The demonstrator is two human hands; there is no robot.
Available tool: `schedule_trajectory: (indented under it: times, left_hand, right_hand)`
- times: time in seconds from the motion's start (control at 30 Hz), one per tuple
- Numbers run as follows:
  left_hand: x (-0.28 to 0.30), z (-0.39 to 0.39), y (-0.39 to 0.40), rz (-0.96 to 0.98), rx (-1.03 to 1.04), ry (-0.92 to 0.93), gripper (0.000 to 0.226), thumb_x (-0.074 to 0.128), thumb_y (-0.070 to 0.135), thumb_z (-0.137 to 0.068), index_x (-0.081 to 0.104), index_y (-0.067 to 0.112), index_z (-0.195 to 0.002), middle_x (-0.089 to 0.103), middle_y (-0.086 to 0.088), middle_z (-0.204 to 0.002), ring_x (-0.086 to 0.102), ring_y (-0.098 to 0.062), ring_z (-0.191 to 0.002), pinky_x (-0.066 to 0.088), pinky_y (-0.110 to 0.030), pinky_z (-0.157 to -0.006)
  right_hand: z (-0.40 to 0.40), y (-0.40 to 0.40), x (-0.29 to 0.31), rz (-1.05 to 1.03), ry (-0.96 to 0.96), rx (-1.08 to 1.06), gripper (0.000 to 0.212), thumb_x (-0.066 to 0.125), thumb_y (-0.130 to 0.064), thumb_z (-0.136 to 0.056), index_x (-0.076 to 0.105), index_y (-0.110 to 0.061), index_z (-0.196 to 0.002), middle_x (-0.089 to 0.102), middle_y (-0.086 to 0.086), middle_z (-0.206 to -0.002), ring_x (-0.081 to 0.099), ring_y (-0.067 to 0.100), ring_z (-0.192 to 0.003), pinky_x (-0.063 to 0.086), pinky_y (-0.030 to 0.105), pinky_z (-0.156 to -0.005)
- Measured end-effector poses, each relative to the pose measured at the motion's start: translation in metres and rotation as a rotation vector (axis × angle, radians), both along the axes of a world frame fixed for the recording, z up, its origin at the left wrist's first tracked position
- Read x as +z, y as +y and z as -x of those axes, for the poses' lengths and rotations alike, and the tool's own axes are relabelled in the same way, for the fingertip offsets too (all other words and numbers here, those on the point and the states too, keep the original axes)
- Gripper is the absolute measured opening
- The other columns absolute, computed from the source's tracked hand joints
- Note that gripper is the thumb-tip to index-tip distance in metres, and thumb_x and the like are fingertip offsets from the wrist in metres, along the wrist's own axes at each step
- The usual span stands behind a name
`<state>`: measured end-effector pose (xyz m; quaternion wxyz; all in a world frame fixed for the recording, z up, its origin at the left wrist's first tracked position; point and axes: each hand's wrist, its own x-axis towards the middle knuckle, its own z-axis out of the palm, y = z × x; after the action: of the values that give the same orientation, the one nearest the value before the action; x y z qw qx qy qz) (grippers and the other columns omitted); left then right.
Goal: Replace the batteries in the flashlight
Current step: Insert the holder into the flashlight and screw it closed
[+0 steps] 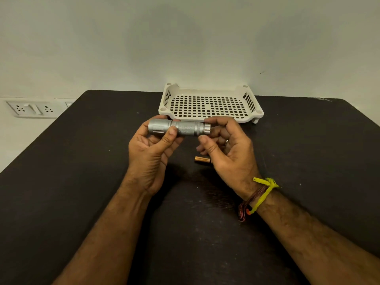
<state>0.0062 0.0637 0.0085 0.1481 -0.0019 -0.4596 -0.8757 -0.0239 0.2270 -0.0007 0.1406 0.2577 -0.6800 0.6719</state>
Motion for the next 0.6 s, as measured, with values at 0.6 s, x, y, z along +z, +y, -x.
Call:
schedule_trajectory:
  times: [0.6]
  left_hand:
    - [0.0015, 0.0003, -0.0002, -0.032, -0.007, -0.009, 0.040, 0.067, 0.004, -0.079, 0.059, 0.011, -0.118, 0.076, -0.007, -0.107, 0.072, -0.021, -0.106, 0.058, -0.029, -0.081]
  right_hand:
    - [0.0022, 0.0046, 0.0016, -0.109, 0.072, -0.179, 0.013, 0.065, -0.015, -0.095, 0.067, -0.014, -0.108, 0.072, 0.003, -0.088, 0.073, 0.016, -0.073, 0.062, 0.043, -0.069]
